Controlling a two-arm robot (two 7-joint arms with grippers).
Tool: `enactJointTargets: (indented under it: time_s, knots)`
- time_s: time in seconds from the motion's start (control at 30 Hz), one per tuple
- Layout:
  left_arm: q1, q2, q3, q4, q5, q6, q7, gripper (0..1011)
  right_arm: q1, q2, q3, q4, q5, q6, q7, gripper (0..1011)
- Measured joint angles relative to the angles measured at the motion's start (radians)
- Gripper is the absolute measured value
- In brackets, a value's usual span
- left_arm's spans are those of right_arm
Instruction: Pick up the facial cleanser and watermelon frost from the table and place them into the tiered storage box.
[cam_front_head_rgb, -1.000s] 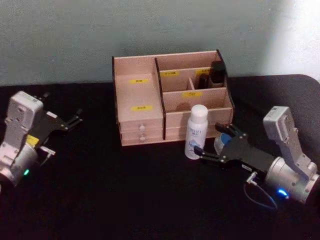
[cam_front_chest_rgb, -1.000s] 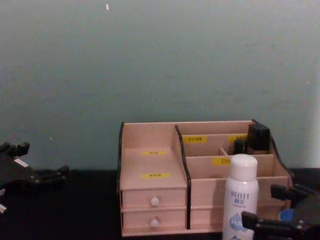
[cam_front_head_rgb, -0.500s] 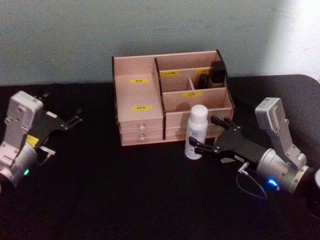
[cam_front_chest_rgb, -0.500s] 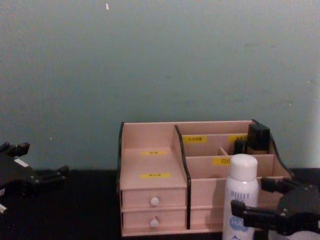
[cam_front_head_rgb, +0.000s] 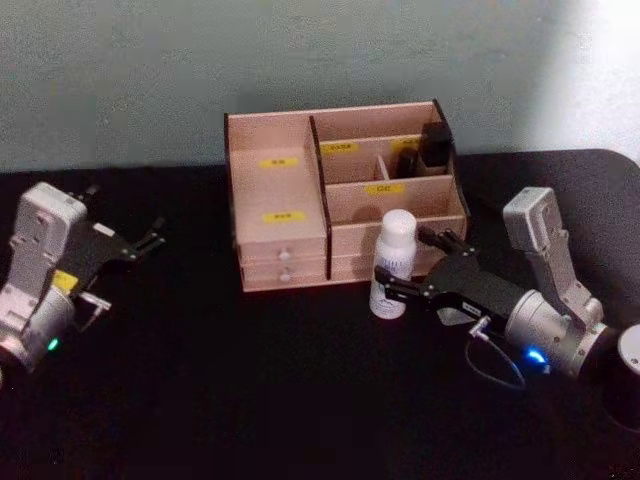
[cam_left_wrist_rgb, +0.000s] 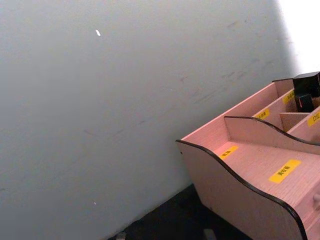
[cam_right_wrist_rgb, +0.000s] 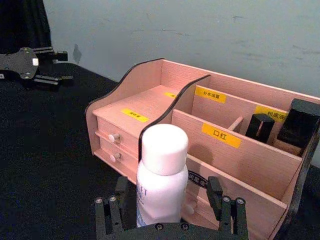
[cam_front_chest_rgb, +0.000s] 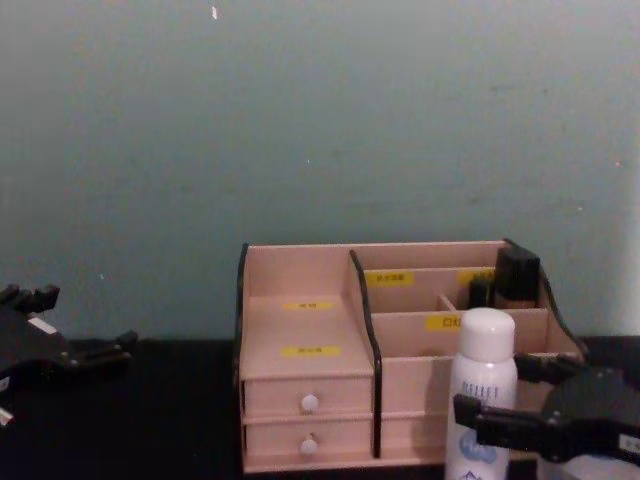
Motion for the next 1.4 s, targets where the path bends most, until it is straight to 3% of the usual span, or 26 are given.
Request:
enactJointTargets:
  time_s: [1.4]
  knots:
    - [0.0,0.0,0.0,0.0,0.0,0.0,0.0,1001,0.028,-0.027,-0.011,0.04,0.003,0.02,-0.006,1003]
